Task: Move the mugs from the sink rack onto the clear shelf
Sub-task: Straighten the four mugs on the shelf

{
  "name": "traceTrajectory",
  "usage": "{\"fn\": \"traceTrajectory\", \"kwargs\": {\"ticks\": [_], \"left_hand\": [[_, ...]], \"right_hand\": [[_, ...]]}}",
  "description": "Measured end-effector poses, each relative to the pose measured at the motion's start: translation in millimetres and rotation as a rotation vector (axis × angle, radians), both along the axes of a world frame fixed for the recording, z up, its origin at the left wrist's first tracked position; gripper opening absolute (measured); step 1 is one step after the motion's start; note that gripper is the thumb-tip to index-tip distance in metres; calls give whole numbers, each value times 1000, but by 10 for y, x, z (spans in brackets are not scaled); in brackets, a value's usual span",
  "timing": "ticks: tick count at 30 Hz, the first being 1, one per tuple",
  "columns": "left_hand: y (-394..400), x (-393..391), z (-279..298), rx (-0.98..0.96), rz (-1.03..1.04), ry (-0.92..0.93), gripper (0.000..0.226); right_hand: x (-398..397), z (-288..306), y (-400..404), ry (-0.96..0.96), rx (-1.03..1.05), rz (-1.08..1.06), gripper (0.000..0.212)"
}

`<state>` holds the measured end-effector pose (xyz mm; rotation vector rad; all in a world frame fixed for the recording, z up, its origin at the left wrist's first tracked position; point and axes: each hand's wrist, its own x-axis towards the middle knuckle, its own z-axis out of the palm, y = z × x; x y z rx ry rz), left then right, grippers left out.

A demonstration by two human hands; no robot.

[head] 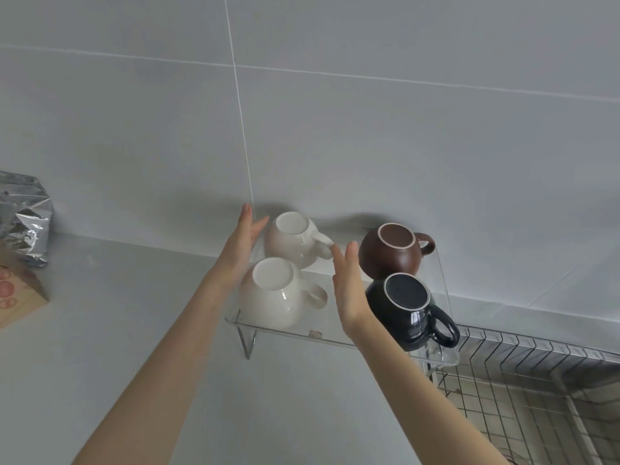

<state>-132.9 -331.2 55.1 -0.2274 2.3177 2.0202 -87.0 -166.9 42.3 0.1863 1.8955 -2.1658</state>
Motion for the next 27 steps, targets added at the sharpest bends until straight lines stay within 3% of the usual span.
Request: {"fn": "traceTrajectory", "kwargs": {"ticks": [19,21,23,26,27], "left_hand": [[12,58,-75,9,4,3,69],[43,47,-12,-9,51,1,69],[145,71,127,-37,114,46,65],[456,187,357,103,41,102,61],[581,233,405,163,-13,87,61]], "right_hand": [[-163,3,-30,-10,-1,-26,65],[-155,98,6,21,79,-42,55],[-159,262,102,100,134,-93,22],[-183,515,472,200,38,-248,19],[-185,587,641,211,-49,-276,30]]}}
